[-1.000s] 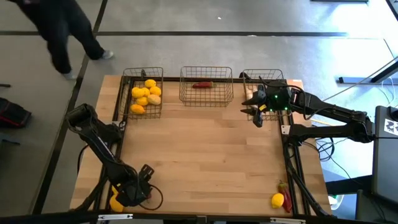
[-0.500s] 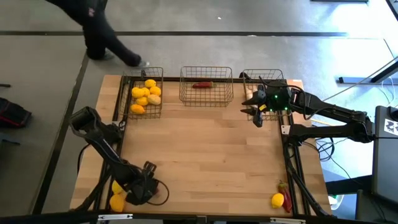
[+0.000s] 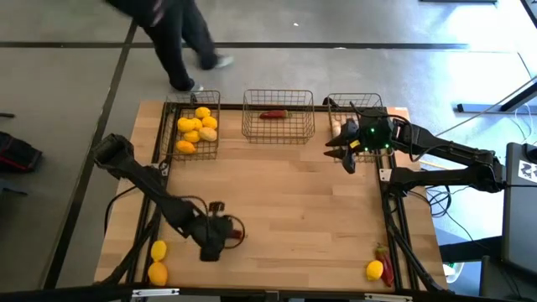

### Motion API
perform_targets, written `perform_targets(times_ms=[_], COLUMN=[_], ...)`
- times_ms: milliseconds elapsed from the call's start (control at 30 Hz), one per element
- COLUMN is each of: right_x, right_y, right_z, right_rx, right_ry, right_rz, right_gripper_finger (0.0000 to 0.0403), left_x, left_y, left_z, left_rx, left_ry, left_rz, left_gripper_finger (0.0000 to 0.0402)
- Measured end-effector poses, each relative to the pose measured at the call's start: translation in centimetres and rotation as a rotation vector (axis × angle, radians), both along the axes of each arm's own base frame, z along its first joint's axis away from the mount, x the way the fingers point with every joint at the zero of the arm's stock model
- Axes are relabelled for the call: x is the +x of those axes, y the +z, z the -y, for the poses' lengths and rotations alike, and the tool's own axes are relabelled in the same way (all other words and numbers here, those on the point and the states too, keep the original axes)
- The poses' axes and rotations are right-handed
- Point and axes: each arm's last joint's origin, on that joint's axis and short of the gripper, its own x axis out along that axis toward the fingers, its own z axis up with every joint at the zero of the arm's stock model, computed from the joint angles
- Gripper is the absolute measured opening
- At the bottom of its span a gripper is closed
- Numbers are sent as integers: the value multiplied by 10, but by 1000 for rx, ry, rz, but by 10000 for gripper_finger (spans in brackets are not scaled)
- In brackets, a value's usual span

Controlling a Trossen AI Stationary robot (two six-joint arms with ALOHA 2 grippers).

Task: Sort produce into baskets
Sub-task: Put the red chili pepper into the middle gold wire basket

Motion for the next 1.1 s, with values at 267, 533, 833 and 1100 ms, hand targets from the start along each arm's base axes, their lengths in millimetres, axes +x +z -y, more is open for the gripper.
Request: perform_targets(times_ms=[267, 533, 833, 1100], right_x=[2, 9, 35, 56], right_y=[3, 9, 1, -7], right_z=[-2, -2, -19, -35], right_rx=[61, 78, 26, -3], right_ry=[46, 113, 207, 305], right_rz=[45, 145, 226, 243], right_gripper_finger=[191, 291, 302, 283], left_x=[30, 60, 80, 88], left_y=[34, 53, 68, 77], left_z=[-27, -52, -88, -112], left_rx=[80, 101, 120, 156], left_ry=[98, 115, 219, 278], left_rz=[357, 573, 726, 811], left_gripper_finger=[105, 102, 104, 107])
